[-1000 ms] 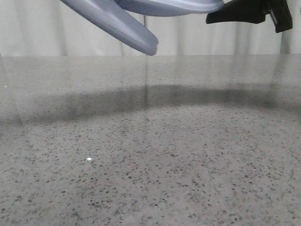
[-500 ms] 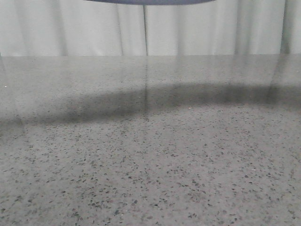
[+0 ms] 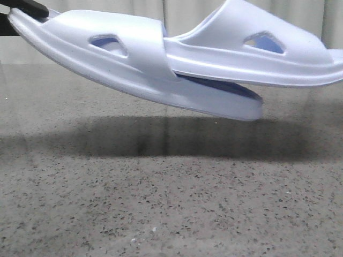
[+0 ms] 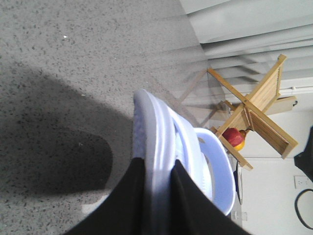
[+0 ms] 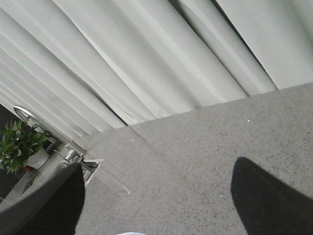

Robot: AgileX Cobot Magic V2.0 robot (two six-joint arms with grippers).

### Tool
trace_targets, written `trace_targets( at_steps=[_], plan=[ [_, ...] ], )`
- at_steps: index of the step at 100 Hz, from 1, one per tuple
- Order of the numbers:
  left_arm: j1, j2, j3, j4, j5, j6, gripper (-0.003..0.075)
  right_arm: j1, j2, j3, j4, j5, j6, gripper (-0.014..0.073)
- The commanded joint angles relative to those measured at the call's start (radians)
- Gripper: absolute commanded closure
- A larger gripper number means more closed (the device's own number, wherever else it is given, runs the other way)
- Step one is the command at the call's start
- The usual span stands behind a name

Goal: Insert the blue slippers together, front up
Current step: 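Lower the stacked slippers onto the table and open both grippers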

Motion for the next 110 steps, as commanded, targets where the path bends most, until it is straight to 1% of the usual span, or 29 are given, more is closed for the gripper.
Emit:
trace_targets(
  at_steps=[1,34,56,68,76,81,88,95,100,110],
  plan=[
    [-0.006,0.009,-0.029,-0.067,0.011,-0.003,0.0704,-0.007,-0.019,-0.033,0.055,0.013,-0.02,0.0053],
    [-0.006,0.097,-0.029,-0.073,-0.061,0.043,0.0704,-0.007,-0.019,-0.033,0.055,0.019,-0.02,0.0053],
    [-0.006,0.148,-0.029,-0.074,-0.063,0.111,0.0704,-0.007,-0.019,-0.033,0.052,0.019,-0.02,0.0053],
    [-0.006,0.172,-0.029,-0.074,-0.063,0.115,0.0704,-0.007,-0.019,-0.033,0.052,0.02,-0.02,0.0053],
    [-0.006,0.183,-0.029,-0.077,-0.061,0.14,0.0692,-0.007,-0.019,-0.033,0.052,0.02,-0.02,0.0053],
    [-0.006,0.187,-0.029,-0.08,-0.061,0.144,0.0665,-0.007,-0.019,-0.033,0.052,0.02,-0.02,0.0053],
    [-0.006,0.189,-0.029,-0.087,-0.061,0.161,0.0595,-0.007,-0.019,-0.033,0.052,0.02,-0.02,0.0053],
    [-0.006,0.189,-0.029,-0.089,-0.061,0.163,0.0499,-0.007,-0.019,-0.033,0.052,0.02,-0.02,0.0053],
    [-0.006,0.189,-0.029,-0.089,-0.065,0.163,0.0413,-0.007,-0.019,-0.033,0.052,0.02,-0.02,0.0053],
    [-0.006,0.189,-0.029,-0.089,-0.084,0.171,0.0281,-0.007,-0.019,-0.033,0.052,0.02,-0.02,0.0053]
  ],
)
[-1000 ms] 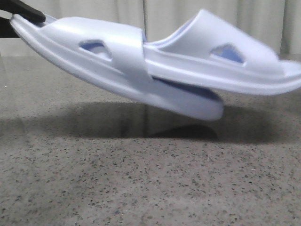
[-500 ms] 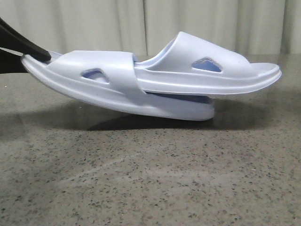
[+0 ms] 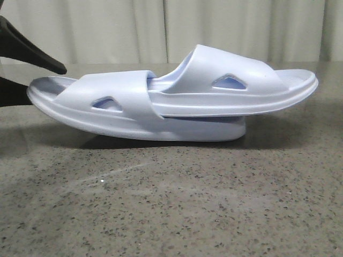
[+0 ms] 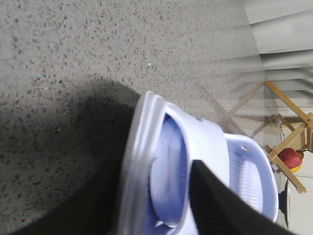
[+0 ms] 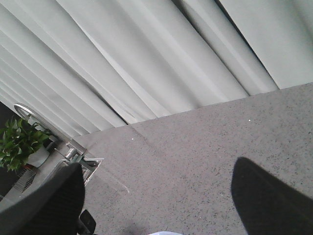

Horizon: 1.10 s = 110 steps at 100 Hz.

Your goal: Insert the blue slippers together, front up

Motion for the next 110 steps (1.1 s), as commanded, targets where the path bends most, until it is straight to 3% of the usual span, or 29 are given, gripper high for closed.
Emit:
trace_targets(
  at_steps=[1,11,41,65,83,97,110],
  plan=[
    [-0.006,-0.018,-0.029,-0.055,0.005,0.012,0.0274,-0.007,-0.019,-0.033,0.052,0.014,-0.014,0.0053],
    [-0.006,-0.018,-0.029,-0.055,-0.028,0.042,0.0206,-0.007,-0.019,-0.033,0.052,0.016,-0.014,0.0053],
    [-0.003,-0.02,-0.029,-0.066,-0.181,0.223,0.0201,-0.007,-0.019,-0.033,0.052,0.021,-0.014,0.0053],
    [-0.003,-0.063,-0.069,-0.164,-0.328,0.662,0.0202,-0.007,-0.019,-0.033,0.012,0.021,-0.033,0.0053],
    [-0.003,-0.178,-0.117,-0.179,-0.431,0.82,0.0202,-0.007,-0.023,-0.033,-0.082,0.004,-0.173,0.0053],
    [-0.003,-0.316,-0.124,-0.174,-0.54,0.895,0.0202,-0.003,-0.041,-0.033,-0.177,-0.081,-0.208,0.0053],
    [-0.003,-0.447,-0.124,-0.133,-0.627,0.901,0.0202,0.028,-0.074,-0.033,-0.307,-0.293,-0.208,0.0054]
  ],
)
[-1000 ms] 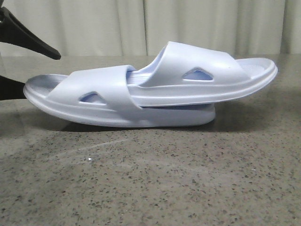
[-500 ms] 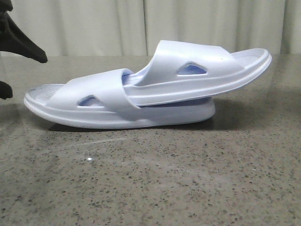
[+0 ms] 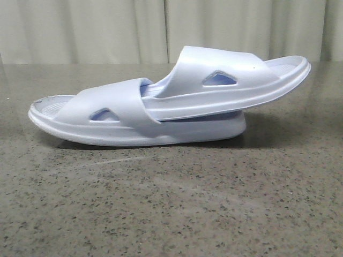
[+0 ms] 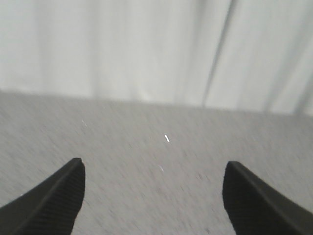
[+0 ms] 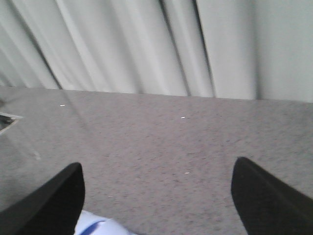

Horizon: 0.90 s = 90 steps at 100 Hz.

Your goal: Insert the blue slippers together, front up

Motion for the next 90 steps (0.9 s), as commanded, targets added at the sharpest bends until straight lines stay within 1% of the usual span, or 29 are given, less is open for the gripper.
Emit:
trace_targets(
  at_steps=[1,11,27,41,53,63,74,82,90],
  plan=[
    [-0.003,-0.094,-0.037,0.013,-0.057,0.014,0.0202,0.017,-0.036,-0.033,-0.053,-0.163,-0.023,0.0055],
    [-0.003,-0.174,-0.029,0.019,-0.101,0.014,0.0202,0.045,-0.056,-0.027,-0.154,-0.357,-0.023,0.0055],
    [-0.003,-0.241,0.02,0.019,-0.128,0.014,0.0202,0.122,-0.096,0.018,-0.253,-0.559,-0.025,0.0055],
    [-0.003,-0.285,0.083,0.019,-0.133,0.014,0.0202,0.246,-0.172,0.107,-0.309,-0.749,-0.025,0.0055],
    [-0.003,-0.327,0.132,0.019,-0.133,0.014,0.0202,0.375,-0.267,0.212,-0.335,-0.914,-0.027,0.0055],
    [-0.003,-0.367,0.168,0.019,-0.133,0.014,0.0202,0.447,-0.344,0.294,-0.335,-1.008,-0.043,0.0055],
    [-0.003,-0.404,0.202,0.019,-0.136,0.014,0.0202,0.483,-0.417,0.382,-0.335,-1.091,-0.044,0.0055],
    [-0.003,-0.434,0.238,0.038,-0.133,0.016,0.0202,0.486,-0.459,0.427,-0.33,-1.103,-0.044,0.0055],
    [-0.003,-0.456,0.28,0.05,-0.128,0.016,0.0202,0.486,-0.498,0.46,-0.303,-1.037,-0.044,0.0057]
  ],
)
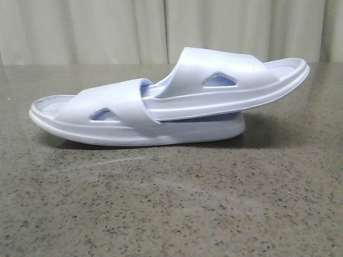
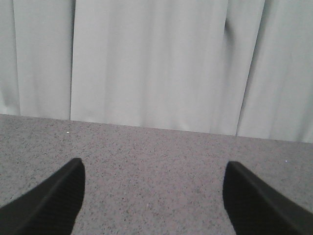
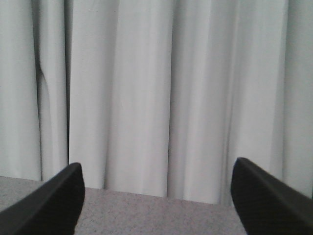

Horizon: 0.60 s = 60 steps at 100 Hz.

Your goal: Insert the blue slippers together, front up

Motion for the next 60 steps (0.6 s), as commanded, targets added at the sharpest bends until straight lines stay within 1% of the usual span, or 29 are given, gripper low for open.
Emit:
trace_targets(
  at_steps=[1,8,14,24,36,51,56,60],
  plan=[
    [-0.003,-0.021,0.02,0.015,0.014,0.004,0.0202,0.001,-0.042,0.01,0.005,0.019,-0.014,0.0059],
    [-0.003,-0.028,0.055,0.015,0.014,0.004,0.0202,0.001,-0.065,0.033,0.012,0.139,-0.014,0.0083],
    [-0.003,-0.028,0.076,0.015,0.014,0.004,0.0202,0.001,-0.076,0.055,0.014,0.181,-0.014,0.0109],
    [-0.003,-0.028,0.084,0.003,0.014,0.004,0.0202,0.001,-0.08,0.101,0.047,0.109,-0.014,0.0141],
    [-0.003,-0.028,0.084,0.003,0.014,0.004,0.0202,0.001,-0.08,0.125,0.055,0.03,-0.014,0.0141],
    [-0.003,-0.028,0.084,0.003,0.014,0.004,0.0205,0.001,-0.08,0.125,0.056,0.023,-0.014,0.0143],
    [-0.003,-0.028,0.084,0.003,0.014,0.004,0.0224,0.001,-0.08,0.125,0.056,0.023,-0.014,0.016],
    [-0.003,-0.028,0.084,0.003,0.014,0.004,0.0255,0.001,-0.08,0.125,0.056,0.023,-0.014,0.0196]
  ],
)
